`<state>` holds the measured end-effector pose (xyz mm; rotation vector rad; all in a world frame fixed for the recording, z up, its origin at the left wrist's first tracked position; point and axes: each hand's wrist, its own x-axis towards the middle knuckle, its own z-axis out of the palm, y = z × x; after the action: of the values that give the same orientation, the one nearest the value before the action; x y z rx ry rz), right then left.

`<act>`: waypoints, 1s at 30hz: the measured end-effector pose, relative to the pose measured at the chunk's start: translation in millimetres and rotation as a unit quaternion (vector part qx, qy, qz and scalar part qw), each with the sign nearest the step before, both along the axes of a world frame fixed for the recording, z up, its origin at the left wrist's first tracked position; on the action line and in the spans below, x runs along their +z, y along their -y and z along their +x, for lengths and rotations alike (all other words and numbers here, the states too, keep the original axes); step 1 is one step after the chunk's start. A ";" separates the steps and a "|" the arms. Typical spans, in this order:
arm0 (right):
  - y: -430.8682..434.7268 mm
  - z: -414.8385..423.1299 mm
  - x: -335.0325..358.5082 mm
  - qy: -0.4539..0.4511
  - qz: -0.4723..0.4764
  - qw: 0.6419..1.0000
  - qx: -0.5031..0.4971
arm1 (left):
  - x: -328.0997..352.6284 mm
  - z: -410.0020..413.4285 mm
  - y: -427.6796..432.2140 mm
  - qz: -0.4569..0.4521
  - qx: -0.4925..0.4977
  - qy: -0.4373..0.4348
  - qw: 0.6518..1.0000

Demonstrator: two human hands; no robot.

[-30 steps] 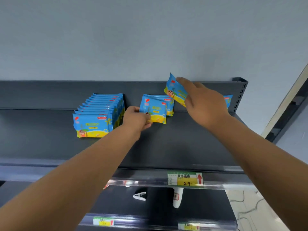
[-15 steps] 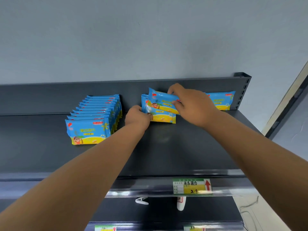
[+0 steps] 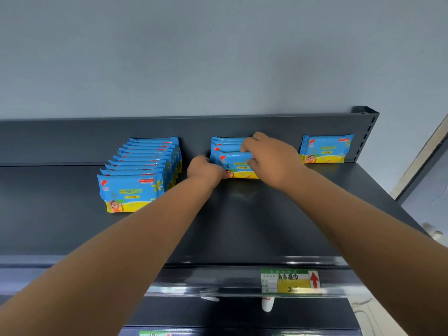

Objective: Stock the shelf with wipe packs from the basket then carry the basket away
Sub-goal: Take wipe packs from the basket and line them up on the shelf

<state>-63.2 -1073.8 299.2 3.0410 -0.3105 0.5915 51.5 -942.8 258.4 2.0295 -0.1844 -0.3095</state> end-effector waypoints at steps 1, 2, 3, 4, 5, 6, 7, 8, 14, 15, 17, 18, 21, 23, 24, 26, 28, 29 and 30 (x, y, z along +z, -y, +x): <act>-1.5 2.3 -1.2 0.004 -0.015 1.000 -0.005 | -1.0 -0.8 0.2 -0.003 -0.006 0.004 1.000; -2.6 4.6 -2.4 0.008 -0.033 0.999 -0.009 | -2.0 -1.6 -0.1 -0.005 -0.008 0.009 1.000; -2.9 6.9 -3.3 0.011 -0.051 0.999 -0.011 | -3.1 -1.7 -0.3 -0.004 -0.010 0.015 1.000; -3.3 8.8 -3.8 0.013 -0.068 0.997 -0.014 | -3.7 -1.6 -1.2 -0.003 -0.013 0.021 1.000; -3.3 10.4 -4.1 0.015 -0.084 0.996 -0.016 | -4.6 -0.8 -1.7 -0.003 -0.016 0.027 1.000; -3.1 11.8 -4.5 0.019 -0.096 0.995 -0.020 | -4.8 -0.4 -2.0 -0.001 -0.019 0.032 0.999; -3.0 12.7 -5.5 0.024 -0.105 0.994 -0.025 | -5.0 0.0 -2.6 -0.001 -0.023 0.035 0.999; -3.1 13.4 -6.8 0.032 -0.110 0.993 -0.033 | -4.9 0.5 -3.0 0.000 -0.025 0.038 0.999; -10.2 10.0 -13.1 0.025 -0.116 0.989 -0.084 | -0.8 -3.3 -7.1 0.003 -0.028 0.028 0.999; -13.1 9.9 -12.1 0.025 -0.116 0.989 -0.092 | 1.0 -3.5 -7.2 0.006 -0.012 0.034 0.999; -19.3 8.8 -8.5 0.034 -0.115 0.987 -0.107 | 8.4 -7.5 -7.5 0.028 0.023 0.061 0.998; -22.0 8.1 -7.6 0.037 -0.117 0.986 -0.112 | 13.5 -11.5 -7.8 0.038 0.034 0.074 0.996; -28.0 5.2 -7.3 0.053 -0.119 0.985 -0.116 | 24.8 -24.7 -10.6 0.057 0.029 0.112 0.992; -32.2 1.9 -6.8 0.061 -0.120 0.985 -0.106 | 29.7 -33.7 -15.3 0.082 -0.007 0.153 0.985; -35.1 -0.4 -5.1 0.068 -0.123 0.985 -0.101 | 32.2 -37.4 -19.1 0.100 -0.032 0.187 0.977; -41.8 -6.5 1.0 0.103 -0.124 0.983 -0.092 | 40.4 -41.6 -29.4 0.136 -0.068 0.283 0.947; -50.6 -13.2 10.1 0.152 -0.112 0.978 -0.086 | 48.9 -42.3 -41.3 0.157 -0.069 0.399 0.901; -56.1 -15.9 14.3 0.170 -0.101 0.977 -0.082 | 52.3 -42.3 -47.0 0.166 -0.061 0.455 0.872; -62.2 -18.1 17.7 0.183 -0.089 0.976 -0.078 | 54.6 -41.8 -52.4 0.174 -0.049 0.502 0.846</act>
<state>-81.3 -1011.6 316.9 2.6929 -0.4715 1.1000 9.6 -890.4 313.1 2.3619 -0.9331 0.7553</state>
